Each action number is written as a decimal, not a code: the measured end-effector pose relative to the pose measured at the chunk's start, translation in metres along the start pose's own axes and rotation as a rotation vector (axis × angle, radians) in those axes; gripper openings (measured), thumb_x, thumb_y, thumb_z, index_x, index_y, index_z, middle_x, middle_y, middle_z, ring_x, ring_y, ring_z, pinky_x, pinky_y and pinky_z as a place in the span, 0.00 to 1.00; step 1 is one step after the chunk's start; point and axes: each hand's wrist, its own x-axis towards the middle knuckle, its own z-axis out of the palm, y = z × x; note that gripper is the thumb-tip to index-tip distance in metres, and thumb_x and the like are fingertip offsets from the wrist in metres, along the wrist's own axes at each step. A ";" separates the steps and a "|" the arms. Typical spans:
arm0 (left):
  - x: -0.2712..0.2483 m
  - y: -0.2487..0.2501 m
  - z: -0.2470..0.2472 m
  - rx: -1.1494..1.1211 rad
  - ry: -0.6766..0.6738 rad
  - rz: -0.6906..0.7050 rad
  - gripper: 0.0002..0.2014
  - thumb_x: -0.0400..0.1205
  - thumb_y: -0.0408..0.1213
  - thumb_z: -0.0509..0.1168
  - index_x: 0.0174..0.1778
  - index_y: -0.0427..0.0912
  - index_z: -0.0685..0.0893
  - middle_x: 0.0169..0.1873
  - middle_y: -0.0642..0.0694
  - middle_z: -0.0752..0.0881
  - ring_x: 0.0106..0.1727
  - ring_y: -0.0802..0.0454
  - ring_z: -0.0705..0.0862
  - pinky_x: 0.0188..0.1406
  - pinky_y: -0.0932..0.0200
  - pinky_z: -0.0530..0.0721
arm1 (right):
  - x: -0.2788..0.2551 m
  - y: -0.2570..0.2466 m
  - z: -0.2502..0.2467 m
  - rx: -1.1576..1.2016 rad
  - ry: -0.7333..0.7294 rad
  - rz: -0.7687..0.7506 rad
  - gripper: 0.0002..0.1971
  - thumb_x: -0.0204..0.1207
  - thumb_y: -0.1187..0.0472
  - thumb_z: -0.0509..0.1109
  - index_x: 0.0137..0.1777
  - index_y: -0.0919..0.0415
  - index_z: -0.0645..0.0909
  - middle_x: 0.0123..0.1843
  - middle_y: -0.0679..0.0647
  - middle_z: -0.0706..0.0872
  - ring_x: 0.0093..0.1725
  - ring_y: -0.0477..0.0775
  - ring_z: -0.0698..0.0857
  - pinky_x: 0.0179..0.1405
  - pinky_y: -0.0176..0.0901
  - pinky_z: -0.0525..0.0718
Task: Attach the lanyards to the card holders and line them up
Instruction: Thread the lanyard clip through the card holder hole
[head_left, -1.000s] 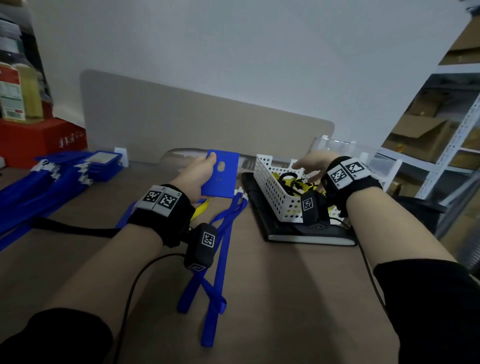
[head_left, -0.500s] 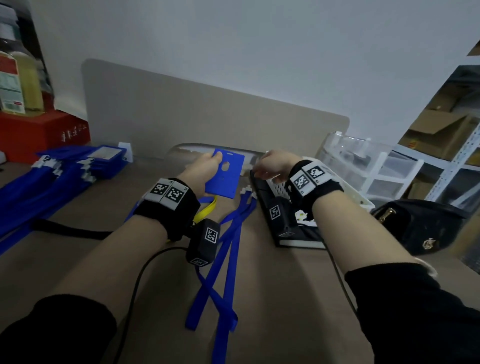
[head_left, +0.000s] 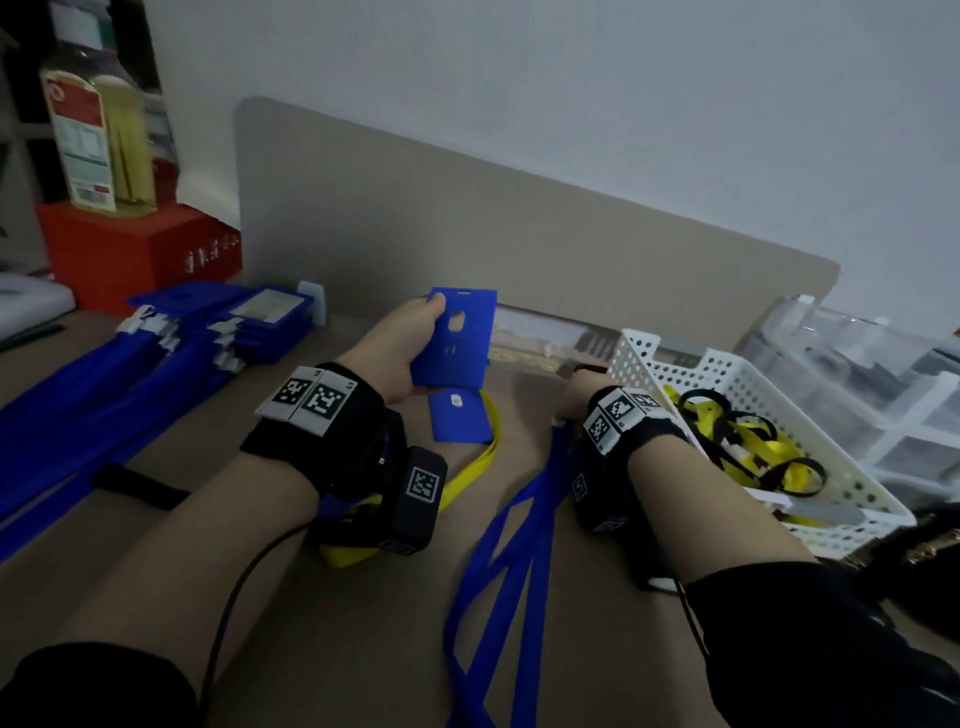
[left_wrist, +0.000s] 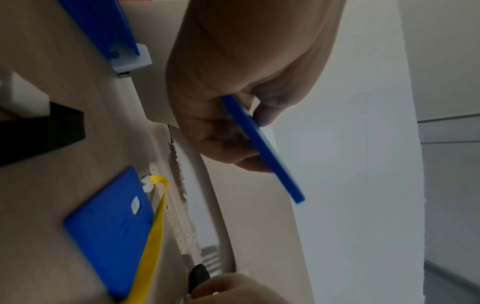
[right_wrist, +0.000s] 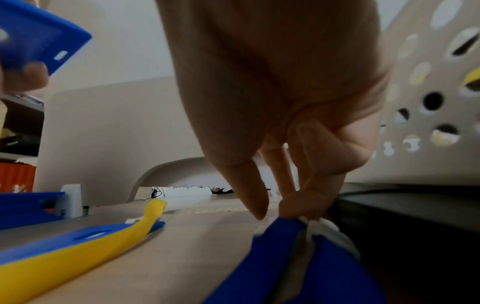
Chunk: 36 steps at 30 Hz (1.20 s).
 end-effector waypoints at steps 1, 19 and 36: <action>0.002 0.001 -0.003 -0.016 0.019 -0.003 0.13 0.89 0.48 0.53 0.45 0.49 0.78 0.38 0.49 0.85 0.35 0.52 0.84 0.33 0.56 0.81 | 0.004 0.000 0.001 -0.012 -0.001 -0.008 0.19 0.81 0.59 0.65 0.68 0.68 0.77 0.60 0.61 0.83 0.62 0.60 0.82 0.55 0.46 0.81; -0.024 -0.005 -0.014 -0.009 0.092 0.013 0.11 0.89 0.47 0.53 0.57 0.48 0.79 0.49 0.45 0.86 0.44 0.49 0.85 0.39 0.53 0.83 | -0.012 0.021 -0.012 0.404 0.364 -0.052 0.11 0.82 0.60 0.61 0.54 0.69 0.80 0.46 0.61 0.81 0.48 0.58 0.82 0.42 0.41 0.75; -0.096 -0.007 -0.018 0.137 0.043 0.190 0.20 0.89 0.47 0.50 0.35 0.42 0.76 0.11 0.53 0.72 0.10 0.59 0.69 0.11 0.73 0.62 | -0.137 -0.071 -0.019 1.252 -0.200 -0.463 0.22 0.84 0.38 0.51 0.35 0.52 0.65 0.19 0.44 0.64 0.14 0.44 0.56 0.12 0.28 0.53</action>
